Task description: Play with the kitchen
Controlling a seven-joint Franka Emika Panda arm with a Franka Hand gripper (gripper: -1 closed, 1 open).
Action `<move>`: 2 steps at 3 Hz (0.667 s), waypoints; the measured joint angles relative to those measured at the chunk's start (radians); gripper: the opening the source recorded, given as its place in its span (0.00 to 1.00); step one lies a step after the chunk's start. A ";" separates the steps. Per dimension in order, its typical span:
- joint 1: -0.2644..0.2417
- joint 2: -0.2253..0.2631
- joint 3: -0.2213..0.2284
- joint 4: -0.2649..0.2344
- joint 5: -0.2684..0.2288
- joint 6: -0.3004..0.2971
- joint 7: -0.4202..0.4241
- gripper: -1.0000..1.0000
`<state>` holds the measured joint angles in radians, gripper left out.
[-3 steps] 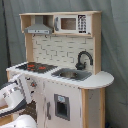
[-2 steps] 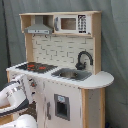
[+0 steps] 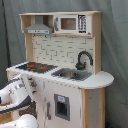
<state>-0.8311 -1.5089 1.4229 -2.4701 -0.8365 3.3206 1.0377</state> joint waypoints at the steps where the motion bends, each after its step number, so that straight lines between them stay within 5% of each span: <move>1: -0.005 0.000 -0.024 -0.009 0.000 0.033 -0.092 1.00; 2: -0.007 0.000 -0.042 -0.027 0.000 0.102 -0.161 1.00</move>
<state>-0.8386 -1.5089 1.3810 -2.4970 -0.8365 3.4231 0.8771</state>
